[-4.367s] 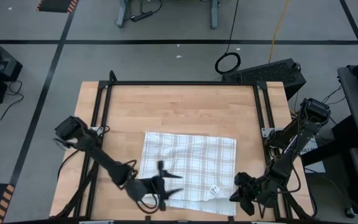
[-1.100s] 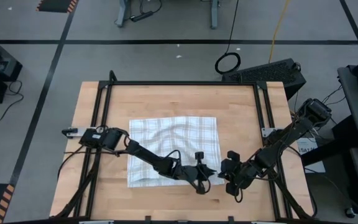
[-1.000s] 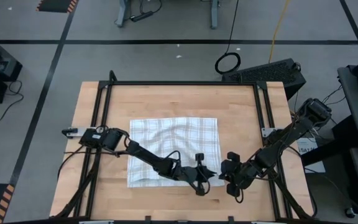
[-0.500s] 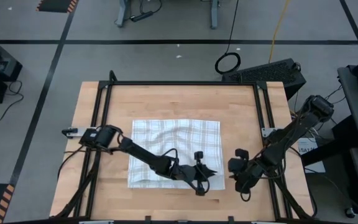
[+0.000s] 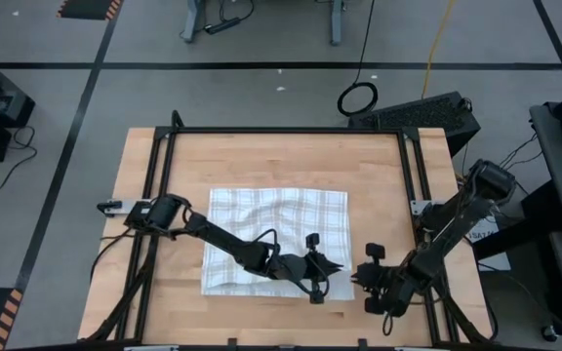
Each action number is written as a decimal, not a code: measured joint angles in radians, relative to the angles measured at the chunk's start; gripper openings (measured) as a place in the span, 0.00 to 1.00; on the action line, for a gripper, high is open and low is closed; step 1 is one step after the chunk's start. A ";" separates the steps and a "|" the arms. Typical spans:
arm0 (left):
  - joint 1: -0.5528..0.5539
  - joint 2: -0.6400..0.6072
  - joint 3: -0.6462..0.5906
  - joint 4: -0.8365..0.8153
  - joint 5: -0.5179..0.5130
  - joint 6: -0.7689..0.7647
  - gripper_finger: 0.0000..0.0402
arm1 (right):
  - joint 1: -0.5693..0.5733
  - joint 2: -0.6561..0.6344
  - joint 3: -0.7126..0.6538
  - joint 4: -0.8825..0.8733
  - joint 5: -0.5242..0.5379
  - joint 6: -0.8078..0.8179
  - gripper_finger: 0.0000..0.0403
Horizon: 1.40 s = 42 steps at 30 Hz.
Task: Roll towel
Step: Roll the white towel
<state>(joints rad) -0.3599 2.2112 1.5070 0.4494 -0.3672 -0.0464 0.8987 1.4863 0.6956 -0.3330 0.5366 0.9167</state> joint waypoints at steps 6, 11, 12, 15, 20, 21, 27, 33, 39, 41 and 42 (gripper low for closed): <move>0.003 0.000 0.000 0.024 0.005 -0.001 0.01 | 0.000 0.148 0.000 0.076 0.018 0.034 0.02; 0.000 0.000 0.000 0.038 0.047 -0.046 0.01 | -0.001 0.227 0.004 0.094 0.078 0.118 0.00; -0.003 0.000 0.000 0.044 0.061 -0.052 0.01 | -0.001 0.234 0.005 0.095 0.085 0.127 0.00; -0.016 0.000 0.000 0.065 0.089 -0.071 0.01 | -0.001 0.241 0.004 0.093 0.104 0.145 0.01; -0.030 0.000 0.000 0.062 0.029 -0.079 0.01 | 0.000 0.197 -0.001 0.061 0.098 0.126 0.00; -0.029 0.000 0.000 0.069 0.016 -0.079 0.01 | 0.003 0.181 -0.001 0.056 0.083 0.126 0.01; -0.026 0.000 0.000 0.076 0.016 -0.079 0.02 | 0.029 0.050 -0.001 -0.009 0.076 0.152 0.01; -0.025 0.000 0.000 0.106 0.026 -0.077 0.02 | 0.082 -0.049 -0.001 -0.060 0.174 0.177 0.01; -0.019 0.000 0.000 0.071 0.029 -0.077 0.02 | 0.142 -0.171 -0.001 -0.083 0.245 0.060 0.01; -0.019 0.000 0.000 0.069 0.029 -0.077 0.02 | 0.155 -0.214 -0.001 -0.077 0.248 0.003 0.02; -0.018 0.000 0.000 0.067 0.029 -0.075 0.02 | 0.159 -0.232 -0.001 -0.074 0.254 -0.019 0.03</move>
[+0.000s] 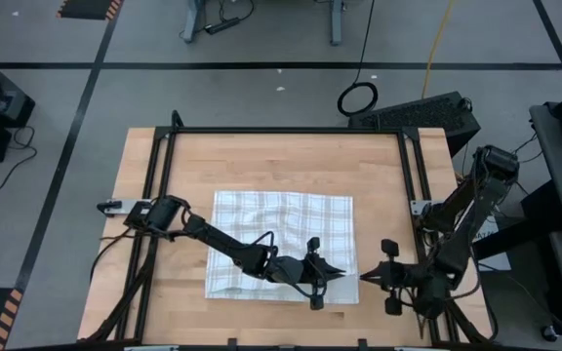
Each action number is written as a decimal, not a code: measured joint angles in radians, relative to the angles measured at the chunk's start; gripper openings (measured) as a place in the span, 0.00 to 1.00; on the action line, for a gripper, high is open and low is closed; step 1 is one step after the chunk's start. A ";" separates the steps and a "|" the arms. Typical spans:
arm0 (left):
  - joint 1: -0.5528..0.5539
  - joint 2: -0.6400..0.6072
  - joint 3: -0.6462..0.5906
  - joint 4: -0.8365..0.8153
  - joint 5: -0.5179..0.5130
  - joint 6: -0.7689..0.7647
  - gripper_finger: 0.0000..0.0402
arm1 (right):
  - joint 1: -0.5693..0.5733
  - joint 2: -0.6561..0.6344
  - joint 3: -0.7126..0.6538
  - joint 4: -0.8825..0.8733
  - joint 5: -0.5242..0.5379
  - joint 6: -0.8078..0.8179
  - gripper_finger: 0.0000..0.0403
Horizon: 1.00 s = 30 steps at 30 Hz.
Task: Roll towel
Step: Roll the white towel
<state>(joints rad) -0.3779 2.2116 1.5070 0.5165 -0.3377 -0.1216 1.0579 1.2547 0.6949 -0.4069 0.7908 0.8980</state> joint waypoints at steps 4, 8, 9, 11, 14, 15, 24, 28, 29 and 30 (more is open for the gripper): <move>0.000 0.000 0.000 -0.002 0.011 0.004 0.02 | -0.003 -0.021 0.000 0.014 0.057 -0.061 0.14; 0.000 0.000 0.000 -0.004 0.027 0.003 0.02 | -0.029 -0.008 0.000 0.014 0.080 -0.120 0.33; 0.000 0.000 0.000 -0.004 0.029 0.003 0.02 | -0.034 -0.006 0.000 0.015 0.090 -0.130 0.38; 0.000 0.000 0.000 -0.003 0.030 0.003 0.02 | -0.044 -0.007 0.000 0.032 0.103 -0.148 0.48; 0.003 0.000 0.000 -0.004 0.030 0.003 0.02 | -0.055 -0.007 0.000 0.093 0.099 -0.209 0.58; 0.005 0.000 0.000 -0.005 0.030 0.003 0.02 | -0.058 -0.007 0.000 0.117 0.101 -0.226 0.60; 0.019 0.000 0.000 -0.010 0.047 -0.003 0.02 | -0.070 -0.007 0.000 0.151 0.093 -0.261 0.30; 0.018 0.000 0.000 -0.010 0.047 -0.003 0.02 | -0.070 -0.007 0.000 0.151 0.083 -0.283 0.06; 0.018 0.000 0.000 -0.011 0.045 -0.003 0.02 | -0.070 -0.007 0.000 0.151 0.071 -0.296 0.03; 0.018 0.000 0.000 -0.015 0.045 -0.001 0.03 | -0.069 -0.007 0.000 0.151 0.066 -0.300 0.03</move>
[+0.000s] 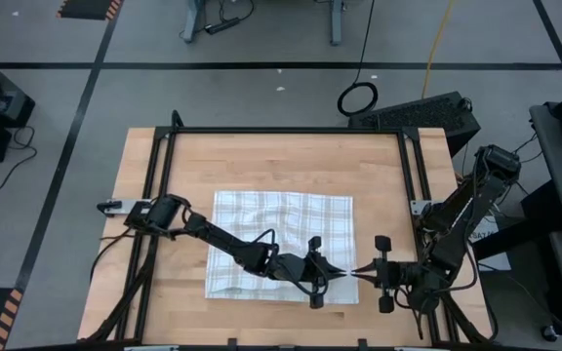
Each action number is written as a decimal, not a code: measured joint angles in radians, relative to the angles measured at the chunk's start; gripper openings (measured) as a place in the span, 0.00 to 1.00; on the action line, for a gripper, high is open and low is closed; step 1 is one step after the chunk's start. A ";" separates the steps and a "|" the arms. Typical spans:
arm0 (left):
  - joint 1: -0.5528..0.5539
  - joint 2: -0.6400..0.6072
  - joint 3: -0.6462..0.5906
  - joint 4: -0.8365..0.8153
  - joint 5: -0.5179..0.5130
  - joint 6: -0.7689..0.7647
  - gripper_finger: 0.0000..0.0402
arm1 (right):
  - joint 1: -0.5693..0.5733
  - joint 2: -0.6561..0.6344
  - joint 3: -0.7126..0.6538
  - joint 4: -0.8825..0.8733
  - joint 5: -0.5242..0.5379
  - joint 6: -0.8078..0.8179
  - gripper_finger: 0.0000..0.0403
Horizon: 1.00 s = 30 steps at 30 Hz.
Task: Roll towel
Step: Roll the white towel
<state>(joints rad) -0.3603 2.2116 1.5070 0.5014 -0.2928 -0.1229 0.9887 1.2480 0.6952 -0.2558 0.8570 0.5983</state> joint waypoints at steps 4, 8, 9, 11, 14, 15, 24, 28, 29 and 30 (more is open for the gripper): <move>-0.009 -0.013 0.000 -0.068 0.038 0.024 0.16 | 0.001 0.000 0.000 -0.004 -0.018 -0.001 0.03; -0.053 -0.096 0.000 -0.373 -0.003 -0.091 0.38 | 0.003 0.000 0.000 -0.014 -0.054 -0.001 0.01; -0.068 -0.120 0.001 -0.491 -0.035 -0.135 0.43 | 0.004 0.000 0.000 -0.018 -0.060 -0.001 0.01; -0.106 -0.146 0.001 -0.706 -0.090 -0.210 0.51 | 0.005 0.000 0.000 -0.021 -0.085 -0.001 0.01; -0.186 -0.177 -0.021 -0.940 -0.188 -0.290 0.57 | 0.008 0.000 0.000 -0.041 -0.104 0.003 0.01; -0.216 -0.188 -0.027 -0.978 -0.201 -0.321 0.57 | 0.008 0.000 0.001 -0.050 -0.105 0.011 0.01; -0.421 -0.210 -0.057 -1.513 -0.172 -0.709 0.46 | 0.008 0.000 0.001 -0.071 -0.124 0.037 0.01; -0.509 -0.248 -0.124 -1.564 -0.137 -0.802 0.42 | 0.008 0.000 0.001 -0.071 -0.158 0.049 0.01; -0.530 -0.268 -0.145 -1.553 -0.129 -0.828 0.42 | 0.008 0.000 0.001 -0.071 -0.160 0.051 0.01; -0.549 -0.287 -0.164 -1.556 -0.124 -0.856 0.41 | 0.008 0.000 0.001 -0.072 -0.163 0.052 0.01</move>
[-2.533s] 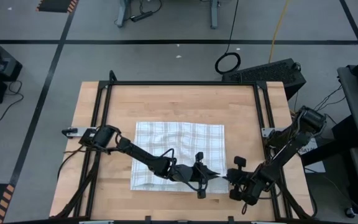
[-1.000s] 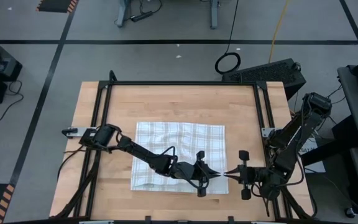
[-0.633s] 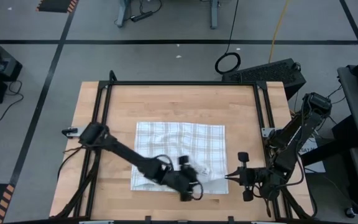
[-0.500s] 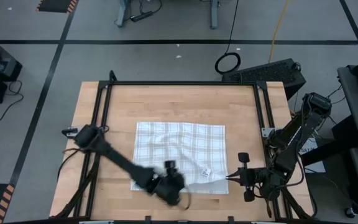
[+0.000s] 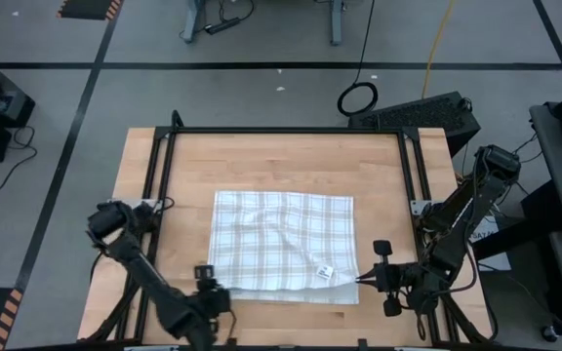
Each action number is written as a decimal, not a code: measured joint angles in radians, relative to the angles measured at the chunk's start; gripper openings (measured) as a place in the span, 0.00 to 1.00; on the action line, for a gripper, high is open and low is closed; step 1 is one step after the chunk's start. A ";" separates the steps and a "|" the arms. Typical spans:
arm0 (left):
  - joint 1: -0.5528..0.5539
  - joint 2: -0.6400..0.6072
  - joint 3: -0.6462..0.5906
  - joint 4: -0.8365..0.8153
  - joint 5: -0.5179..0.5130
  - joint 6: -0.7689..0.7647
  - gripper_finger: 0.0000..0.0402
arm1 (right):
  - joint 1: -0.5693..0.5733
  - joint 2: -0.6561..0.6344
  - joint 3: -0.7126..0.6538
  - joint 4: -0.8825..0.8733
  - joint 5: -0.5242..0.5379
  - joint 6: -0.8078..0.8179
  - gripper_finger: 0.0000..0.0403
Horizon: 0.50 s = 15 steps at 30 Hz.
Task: Roll towel
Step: Roll the white towel
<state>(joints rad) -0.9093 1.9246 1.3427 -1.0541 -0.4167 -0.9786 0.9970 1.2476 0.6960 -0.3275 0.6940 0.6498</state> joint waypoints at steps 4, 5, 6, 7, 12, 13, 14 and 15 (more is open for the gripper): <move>-0.074 -0.092 -0.060 0.002 0.003 -0.098 0.41 | 0.000 0.000 0.000 0.000 -0.016 -0.003 0.01; -0.086 -0.112 -0.075 0.002 0.000 -0.113 0.41 | 0.000 0.000 0.000 0.001 -0.016 -0.004 0.01; -0.094 -0.129 -0.098 0.015 -0.001 -0.122 0.41 | 0.000 0.000 0.000 0.000 -0.016 -0.004 0.01; -0.097 -0.138 -0.125 0.044 0.000 -0.123 0.41 | 0.000 0.000 0.000 0.000 -0.016 -0.004 0.01; -0.098 -0.140 -0.261 0.240 0.005 -0.111 0.41 | 0.000 0.000 0.000 0.000 -0.016 -0.004 0.01; -0.094 -0.140 -0.278 0.262 0.003 -0.113 0.41 | 0.000 0.000 0.000 0.000 -0.016 -0.003 0.01; -0.093 -0.140 -0.290 0.269 -0.001 -0.114 0.41 | 0.000 0.000 0.000 0.000 -0.016 -0.002 0.01; -0.093 -0.140 -0.293 0.268 -0.008 -0.114 0.41 | 0.000 0.000 0.000 0.000 -0.016 -0.002 0.01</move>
<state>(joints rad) -1.0018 1.7849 1.0493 -0.7860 -0.4242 -1.0925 0.9970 1.2476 0.6960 -0.3271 0.6781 0.6478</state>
